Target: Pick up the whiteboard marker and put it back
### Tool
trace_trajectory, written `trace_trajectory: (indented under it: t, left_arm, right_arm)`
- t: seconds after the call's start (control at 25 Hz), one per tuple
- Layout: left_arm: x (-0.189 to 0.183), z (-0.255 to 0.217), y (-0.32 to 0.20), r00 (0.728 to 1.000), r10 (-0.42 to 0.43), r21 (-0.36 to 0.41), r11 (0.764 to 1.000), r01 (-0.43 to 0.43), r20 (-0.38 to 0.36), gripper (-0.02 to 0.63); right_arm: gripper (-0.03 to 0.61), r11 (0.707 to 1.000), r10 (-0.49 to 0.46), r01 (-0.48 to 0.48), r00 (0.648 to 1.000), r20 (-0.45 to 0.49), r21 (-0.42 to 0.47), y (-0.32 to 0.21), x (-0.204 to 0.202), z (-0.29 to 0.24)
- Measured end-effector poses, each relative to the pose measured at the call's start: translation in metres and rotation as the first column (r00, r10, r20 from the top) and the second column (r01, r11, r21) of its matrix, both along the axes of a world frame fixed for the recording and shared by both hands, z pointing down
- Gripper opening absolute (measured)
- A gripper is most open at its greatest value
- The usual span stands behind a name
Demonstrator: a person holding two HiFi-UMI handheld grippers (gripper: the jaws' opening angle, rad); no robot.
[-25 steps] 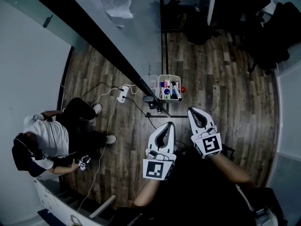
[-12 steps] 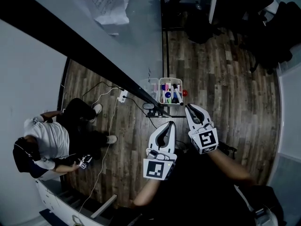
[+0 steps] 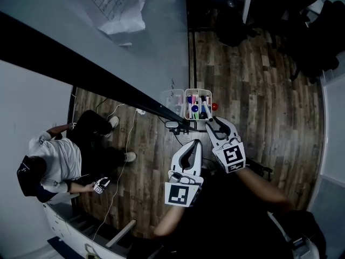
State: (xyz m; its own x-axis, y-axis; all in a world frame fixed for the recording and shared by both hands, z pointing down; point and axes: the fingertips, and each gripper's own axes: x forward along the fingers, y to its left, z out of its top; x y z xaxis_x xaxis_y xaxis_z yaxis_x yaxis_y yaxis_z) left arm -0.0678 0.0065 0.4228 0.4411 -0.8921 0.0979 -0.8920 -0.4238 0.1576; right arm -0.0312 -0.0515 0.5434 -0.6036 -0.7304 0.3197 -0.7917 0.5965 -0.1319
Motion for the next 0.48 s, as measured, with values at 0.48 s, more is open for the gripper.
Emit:
trace_trajectory:
  t: [0.48]
  left_arm:
    - [-0.005, 0.001, -0.004, 1.000, -0.014, -0.007, 1.000, 0.014, -0.012, 0.003]
  right_arm:
    - [0.118, 1.000, 0.014, -0.014, 0.999, -0.029, 0.000, -0.009, 0.005, 0.012]
